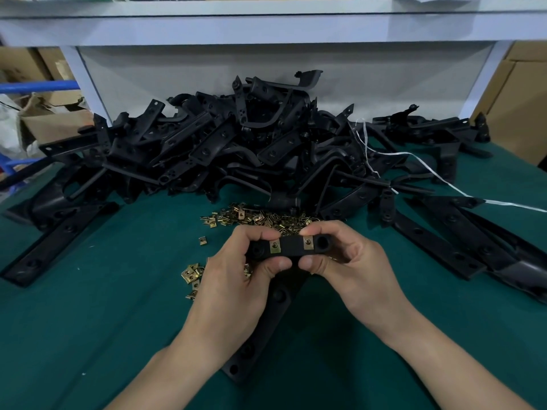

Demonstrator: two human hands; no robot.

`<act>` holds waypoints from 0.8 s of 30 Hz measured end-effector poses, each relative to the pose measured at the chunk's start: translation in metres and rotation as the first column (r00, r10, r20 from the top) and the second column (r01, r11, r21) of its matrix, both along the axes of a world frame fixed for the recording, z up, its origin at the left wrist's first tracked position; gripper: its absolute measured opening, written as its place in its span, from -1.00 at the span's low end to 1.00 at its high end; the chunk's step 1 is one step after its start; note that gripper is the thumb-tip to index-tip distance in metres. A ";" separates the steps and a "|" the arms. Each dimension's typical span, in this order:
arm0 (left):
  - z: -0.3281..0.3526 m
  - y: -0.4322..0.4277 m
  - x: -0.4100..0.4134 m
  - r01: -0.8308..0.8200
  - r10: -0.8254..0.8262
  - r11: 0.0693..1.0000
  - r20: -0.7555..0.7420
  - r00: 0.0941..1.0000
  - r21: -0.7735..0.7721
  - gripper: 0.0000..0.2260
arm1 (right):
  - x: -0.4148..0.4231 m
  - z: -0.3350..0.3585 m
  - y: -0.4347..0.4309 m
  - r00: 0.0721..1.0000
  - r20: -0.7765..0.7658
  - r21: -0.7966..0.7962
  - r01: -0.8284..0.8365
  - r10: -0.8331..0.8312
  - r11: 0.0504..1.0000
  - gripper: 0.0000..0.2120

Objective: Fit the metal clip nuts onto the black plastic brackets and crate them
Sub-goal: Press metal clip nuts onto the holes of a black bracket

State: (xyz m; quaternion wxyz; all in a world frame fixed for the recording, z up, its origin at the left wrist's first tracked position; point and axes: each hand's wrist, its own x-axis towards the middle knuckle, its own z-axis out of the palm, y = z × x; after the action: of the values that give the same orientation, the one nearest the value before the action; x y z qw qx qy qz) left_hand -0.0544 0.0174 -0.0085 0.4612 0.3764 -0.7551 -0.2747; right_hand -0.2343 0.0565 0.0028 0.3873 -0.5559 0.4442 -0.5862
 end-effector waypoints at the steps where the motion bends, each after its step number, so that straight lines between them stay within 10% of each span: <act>1: 0.000 0.000 0.000 -0.003 0.003 1.000 0.005 1.000 0.001 -0.69 | 0.000 0.000 0.000 1.000 0.000 -0.002 -0.001 0.001 1.000 -0.74; 15: 0.005 0.003 -0.001 -0.011 0.012 0.995 0.012 1.000 -0.104 -0.77 | -0.002 -0.001 -0.002 1.000 -0.002 -0.024 -0.016 0.016 1.000 -0.75; 24: 0.006 0.007 -0.004 0.057 -0.036 0.990 -0.158 0.987 0.130 -0.84 | 0.001 -0.006 -0.002 0.999 0.038 0.002 -0.010 0.010 1.000 -0.75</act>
State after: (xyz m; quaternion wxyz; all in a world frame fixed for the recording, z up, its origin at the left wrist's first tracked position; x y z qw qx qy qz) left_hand -0.0583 0.0244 -0.0024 0.4857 0.3663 -0.7054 -0.3638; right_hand -0.2330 0.0545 -0.0035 0.3991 -0.5466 0.4345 -0.5943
